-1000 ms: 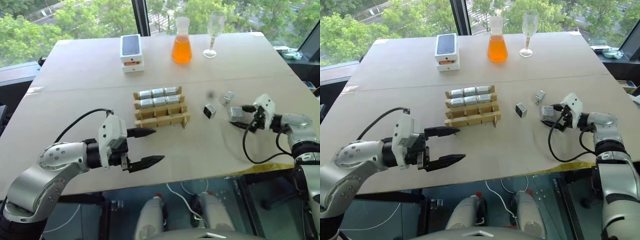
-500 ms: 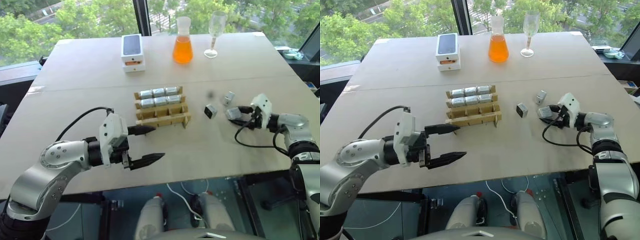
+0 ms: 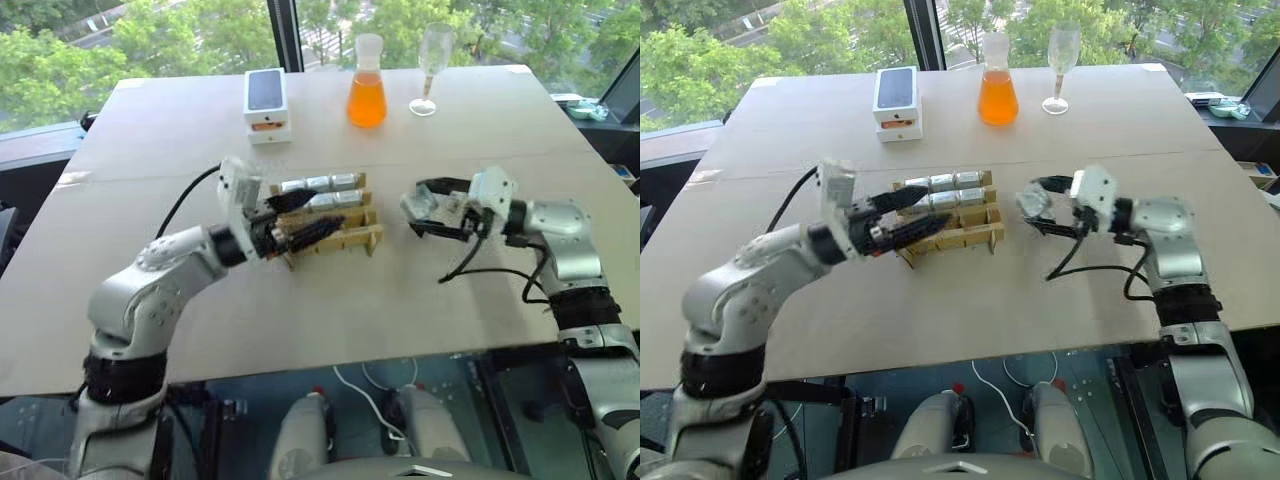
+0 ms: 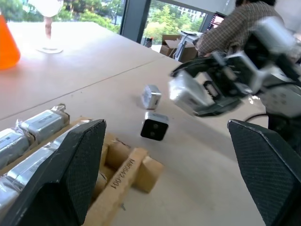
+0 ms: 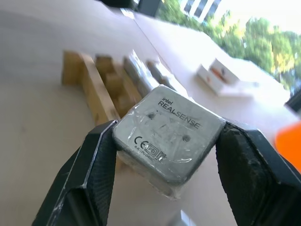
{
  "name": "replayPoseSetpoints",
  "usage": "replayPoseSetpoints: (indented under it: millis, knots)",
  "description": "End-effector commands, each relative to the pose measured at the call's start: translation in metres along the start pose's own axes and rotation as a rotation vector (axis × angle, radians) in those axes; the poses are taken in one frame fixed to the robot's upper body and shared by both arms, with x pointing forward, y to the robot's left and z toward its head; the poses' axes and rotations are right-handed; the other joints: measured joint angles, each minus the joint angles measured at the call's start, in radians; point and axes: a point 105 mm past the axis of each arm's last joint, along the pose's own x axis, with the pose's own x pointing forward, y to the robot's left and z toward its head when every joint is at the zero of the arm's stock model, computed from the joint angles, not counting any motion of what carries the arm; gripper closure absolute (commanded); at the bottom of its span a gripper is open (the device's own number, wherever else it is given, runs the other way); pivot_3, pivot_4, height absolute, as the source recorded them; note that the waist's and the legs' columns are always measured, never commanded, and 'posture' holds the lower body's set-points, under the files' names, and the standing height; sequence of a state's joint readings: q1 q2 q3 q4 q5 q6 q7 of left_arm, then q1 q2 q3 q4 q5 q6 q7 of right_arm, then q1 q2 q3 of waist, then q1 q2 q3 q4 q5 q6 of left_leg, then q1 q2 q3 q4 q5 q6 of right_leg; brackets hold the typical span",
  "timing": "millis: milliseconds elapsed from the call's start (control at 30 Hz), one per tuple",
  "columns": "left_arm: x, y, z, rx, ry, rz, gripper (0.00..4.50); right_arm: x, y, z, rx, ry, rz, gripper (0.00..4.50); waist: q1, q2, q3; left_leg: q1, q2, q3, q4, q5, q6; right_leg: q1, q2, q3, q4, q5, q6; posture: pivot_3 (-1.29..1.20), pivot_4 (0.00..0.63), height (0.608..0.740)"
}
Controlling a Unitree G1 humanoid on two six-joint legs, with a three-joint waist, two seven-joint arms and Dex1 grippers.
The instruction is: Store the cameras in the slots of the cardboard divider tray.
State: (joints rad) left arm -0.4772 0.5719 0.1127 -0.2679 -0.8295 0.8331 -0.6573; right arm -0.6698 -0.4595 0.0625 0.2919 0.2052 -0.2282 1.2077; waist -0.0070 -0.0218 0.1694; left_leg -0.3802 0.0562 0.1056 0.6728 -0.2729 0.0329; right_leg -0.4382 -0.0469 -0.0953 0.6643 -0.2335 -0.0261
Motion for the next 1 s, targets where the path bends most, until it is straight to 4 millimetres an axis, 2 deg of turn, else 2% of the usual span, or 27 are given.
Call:
replayPoseSetpoints:
  millis: [33,167,333,533,733,1000]
  knots:
    - [0.013,0.003,0.000,-0.048,0.056,-0.067,0.22,0.015,0.008,0.015,-0.194,-0.005,0.078,1.97,0.001,0.000,0.000,0.000,0.000,0.000,0.000,0.000,0.000,0.000,0.000,0.000,0.000,0.000,0.000,0.00,0.150,0.740]
    - [0.024,0.011,-0.001,-0.032,0.140,-0.127,0.22,0.030,0.014,0.014,-0.347,0.021,0.149,1.97,-0.001,-0.001,0.001,-0.001,-0.001,0.001,0.000,0.000,0.000,0.000,0.000,0.000,-0.001,0.000,0.000,0.00,0.150,0.740]
    - [0.032,0.010,-0.004,-0.008,0.231,-0.214,0.22,0.043,0.010,0.015,-0.546,0.060,0.199,1.97,-0.005,-0.001,0.001,-0.001,-0.001,0.001,0.001,0.000,0.000,-0.001,0.001,0.000,0.000,0.000,0.000,0.00,0.150,0.740]
    - [0.041,0.009,-0.003,0.009,0.284,-0.269,0.22,0.051,0.015,0.015,-0.739,0.068,0.266,1.97,-0.004,-0.001,0.001,-0.002,-0.001,0.001,0.002,0.000,0.000,-0.002,0.000,0.000,0.000,0.000,0.000,0.00,0.150,0.740]
    - [0.049,0.007,-0.003,0.030,0.311,-0.308,0.22,0.060,0.024,0.020,-0.771,0.018,0.265,1.97,-0.004,-0.001,0.001,-0.002,-0.001,0.001,0.003,0.000,0.000,-0.001,0.000,0.000,0.001,0.000,0.000,0.00,0.150,0.740]
    - [0.048,0.004,-0.011,0.027,0.348,-0.334,0.22,0.062,0.024,0.021,-0.785,0.019,0.258,1.97,-0.005,-0.001,0.001,-0.002,0.000,0.001,0.004,0.000,0.000,-0.002,0.000,0.001,0.002,0.000,0.000,0.00,0.150,0.740]
